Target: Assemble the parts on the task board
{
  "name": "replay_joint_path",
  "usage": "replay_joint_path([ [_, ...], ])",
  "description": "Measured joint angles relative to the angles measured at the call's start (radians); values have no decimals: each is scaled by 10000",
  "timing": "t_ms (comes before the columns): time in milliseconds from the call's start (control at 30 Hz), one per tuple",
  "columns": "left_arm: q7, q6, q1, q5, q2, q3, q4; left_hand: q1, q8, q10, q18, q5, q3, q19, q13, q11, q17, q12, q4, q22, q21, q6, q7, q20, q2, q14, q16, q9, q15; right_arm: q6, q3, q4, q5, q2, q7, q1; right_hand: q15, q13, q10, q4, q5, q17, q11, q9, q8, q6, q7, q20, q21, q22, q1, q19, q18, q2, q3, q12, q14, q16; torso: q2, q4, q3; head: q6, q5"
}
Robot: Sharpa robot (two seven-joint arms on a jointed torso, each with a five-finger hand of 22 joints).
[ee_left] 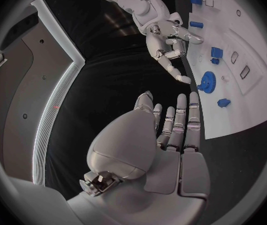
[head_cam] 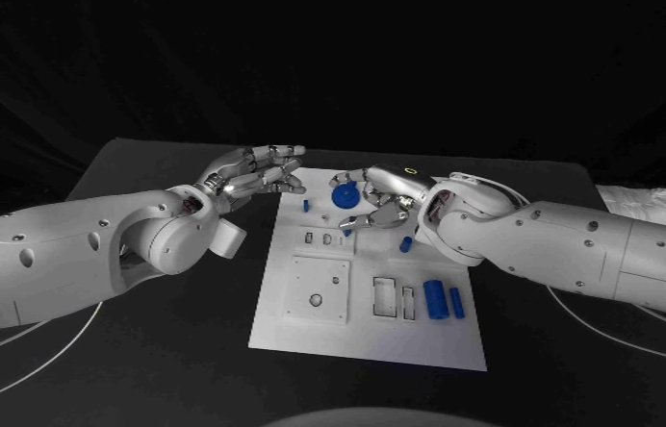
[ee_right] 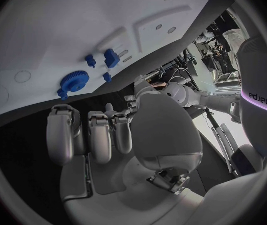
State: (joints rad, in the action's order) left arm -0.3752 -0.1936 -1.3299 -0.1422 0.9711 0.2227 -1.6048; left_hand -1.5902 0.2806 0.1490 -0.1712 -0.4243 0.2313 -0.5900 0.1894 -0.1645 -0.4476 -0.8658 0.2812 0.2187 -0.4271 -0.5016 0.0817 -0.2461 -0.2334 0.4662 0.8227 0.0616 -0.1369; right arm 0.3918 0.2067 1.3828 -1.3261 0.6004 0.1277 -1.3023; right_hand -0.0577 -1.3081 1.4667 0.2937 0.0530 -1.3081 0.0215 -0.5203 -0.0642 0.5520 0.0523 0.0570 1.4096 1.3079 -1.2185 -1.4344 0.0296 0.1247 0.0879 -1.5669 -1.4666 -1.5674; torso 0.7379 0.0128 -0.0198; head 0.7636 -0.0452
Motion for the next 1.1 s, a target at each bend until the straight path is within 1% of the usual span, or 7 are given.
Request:
replay_joint_path([
  [167,-54,-294,0,-317,17,-4,-22,-57,97,406,0,121,0,-123,30,159,-358,-95,0,129,-173,90,90,17,57,82,574,0,10,691,-3,258,629,392,526,-292,48,0,-16,-23,-10,1,-93,109,-130,291,152,39,-58,0,225,39,0,-435,-108,0,1,0,-7,4,1,-10,-22],
  [433,-114,-791,-93,-784,153,-13,-184,-42,157,1236,0,155,-34,-177,316,-194,-594,-556,33,289,-377,90,90,-38,180,61,921,0,-80,1451,-23,870,1568,1443,1032,-856,78,1,19,-238,425,2,-129,347,-68,447,147,130,-196,-2,-215,130,0,-1380,24,0,1,0,-49,6,9,28,-105],
  [600,-17,-1238,-357,-1446,18,-17,-156,-440,522,2879,0,1259,-298,-895,1273,-77,-1048,-2032,35,683,-1097,-223,269,39,200,872,1890,82,38,1639,32,1269,1962,2159,1106,-967,77,1,19,-401,897,2,-129,319,-94,480,138,164,-221,-2,-625,164,0,-1678,105,0,1,0,-137,-7,27,93,-119],
  [700,130,-1501,-550,-2188,-126,-20,-139,762,852,4383,1,2438,286,-1820,2478,227,-2015,-3594,0,1197,-2022,-794,436,230,285,2291,3266,151,310,1610,94,1453,1997,2489,1032,-983,77,-1,15,-401,1018,2,-132,266,-128,550,201,164,-221,-2,-694,164,0,-1747,104,-1,1,0,-195,-18,57,130,-154],
  [833,567,-1744,-940,-3760,-369,-20,-114,2034,1283,10547,97,3155,928,-3520,9463,647,-7753,-6233,10,3418,-4558,-1534,520,803,379,8284,6607,226,756,1423,158,1657,1816,2773,782,-983,150,-1,0,-244,1110,3,-259,154,-307,808,360,182,12,-3,-563,21,0,-1921,34,-1,0,0,-287,-41,125,180,-211],
  [967,1448,-1720,-1416,-5873,-687,-23,-107,2463,1879,11520,1113,2048,1253,-7315,10069,331,-8583,-6287,53,9962,-9547,-2668,436,1189,363,9919,7439,424,1019,1191,192,1781,1471,2913,529,-970,219,-23,16,-156,1395,3,-307,42,-370,952,477,252,106,-3,-529,-78,0,-2094,9,-6,1,0,-377,-81,201,243,-254],
  [1100,2693,-1137,-1838,-7758,-1031,-41,-131,3353,2461,11994,1570,1908,1733,-8704,10644,415,-8606,-6294,70,10876,-11329,-3929,272,1380,117,10084,7457,754,1163,1027,205,1828,1209,2971,358,-962,219,-20,-18,-133,1467,4,-342,-1,-402,1001,460,234,174,-4,-489,-129,1,-2182,6,-14,1,0,-435,-125,269,290,-262],
])
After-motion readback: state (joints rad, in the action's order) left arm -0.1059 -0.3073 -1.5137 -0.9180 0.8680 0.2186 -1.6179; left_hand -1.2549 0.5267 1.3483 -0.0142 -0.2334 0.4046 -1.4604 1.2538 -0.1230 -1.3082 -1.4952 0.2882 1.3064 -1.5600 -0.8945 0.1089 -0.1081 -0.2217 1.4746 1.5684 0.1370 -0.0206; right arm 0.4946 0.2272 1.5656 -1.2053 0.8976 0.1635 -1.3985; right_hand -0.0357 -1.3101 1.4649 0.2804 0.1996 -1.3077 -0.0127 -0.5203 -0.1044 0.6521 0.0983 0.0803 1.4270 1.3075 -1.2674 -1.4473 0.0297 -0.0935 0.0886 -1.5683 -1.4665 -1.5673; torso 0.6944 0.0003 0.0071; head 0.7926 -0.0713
